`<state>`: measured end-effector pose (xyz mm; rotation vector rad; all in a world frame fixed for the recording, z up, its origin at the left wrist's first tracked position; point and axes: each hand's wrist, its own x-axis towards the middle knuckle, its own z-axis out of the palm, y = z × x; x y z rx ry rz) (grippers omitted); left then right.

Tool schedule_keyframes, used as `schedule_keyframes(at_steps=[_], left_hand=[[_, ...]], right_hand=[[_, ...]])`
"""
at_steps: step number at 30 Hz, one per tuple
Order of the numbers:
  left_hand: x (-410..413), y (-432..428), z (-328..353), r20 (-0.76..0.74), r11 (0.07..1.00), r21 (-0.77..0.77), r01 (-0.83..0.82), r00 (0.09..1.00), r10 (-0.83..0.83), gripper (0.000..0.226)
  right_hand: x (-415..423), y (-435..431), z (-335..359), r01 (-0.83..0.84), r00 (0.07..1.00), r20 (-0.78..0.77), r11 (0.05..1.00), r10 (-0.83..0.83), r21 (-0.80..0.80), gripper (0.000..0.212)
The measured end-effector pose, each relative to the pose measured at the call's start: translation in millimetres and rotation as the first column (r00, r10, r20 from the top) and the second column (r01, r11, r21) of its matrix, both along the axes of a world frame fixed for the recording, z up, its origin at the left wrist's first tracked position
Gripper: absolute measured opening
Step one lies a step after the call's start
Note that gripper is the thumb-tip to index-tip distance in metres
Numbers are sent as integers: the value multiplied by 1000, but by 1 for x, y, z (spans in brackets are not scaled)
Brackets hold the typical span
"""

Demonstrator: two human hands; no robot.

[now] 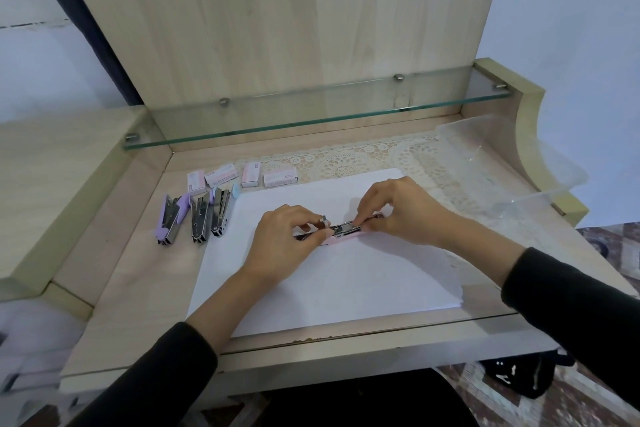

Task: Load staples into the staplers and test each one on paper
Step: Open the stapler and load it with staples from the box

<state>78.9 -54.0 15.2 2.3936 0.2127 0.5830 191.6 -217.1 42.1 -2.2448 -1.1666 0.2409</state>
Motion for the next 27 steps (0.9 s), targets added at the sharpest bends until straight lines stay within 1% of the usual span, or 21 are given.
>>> schedule_keyframes(at_steps=[2, 4, 6, 7, 12, 15, 17, 19, 22, 24, 25, 27], left_hand=[[0, 1, 0, -12, 1000, 17, 2, 1000, -2, 10], [0, 2, 0, -35, 999, 42, 1, 999, 0, 9], [0, 2, 3, -62, 998, 68, 1, 998, 3, 8], [1, 1, 5, -76, 996, 90, 2, 997, 5, 8], [5, -3, 18, -121, 958, 282, 47, 993, -13, 15], [11, -4, 25, -180, 897, 429, 106, 983, -30, 19], [15, -3, 27, -222, 869, 475, 142, 974, -37, 21], [16, -1, 26, -199, 896, 419, 144, 978, -64, 17], [15, 1, 21, -153, 966, 229, 117, 985, -83, 9], [13, -2, 18, -150, 987, 135, 88, 986, -67, 10], [12, -3, 16, -139, 989, 123, 77, 988, -60, 11], [10, -5, 14, -123, 983, 166, 72, 991, -51, 13]], right_hand=[[1, -4, 4, 25, 999, -29, 999, -24, 24, 21], [4, -8, 6, 53, 998, -22, 998, -53, -28, 28], [6, -12, 4, 82, 997, 3, 994, -82, -78, 28], [6, -14, 1, 97, 995, 0, 993, -97, -71, 25], [3, -19, -10, 121, 992, -21, 992, -121, 38, 17], [4, -21, -18, 133, 991, -29, 984, -130, 116, 18], [4, -22, -23, 129, 992, -23, 979, -127, 155, 17], [4, -22, -25, 125, 992, -26, 976, -122, 178, 17], [5, -22, -25, 117, 993, -25, 976, -114, 184, 16], [5, -22, -25, 119, 993, -33, 974, -115, 190, 16], [5, -22, -26, 122, 992, -37, 974, -117, 192, 16], [5, -22, -26, 121, 992, -38, 974, -116, 190, 15]])
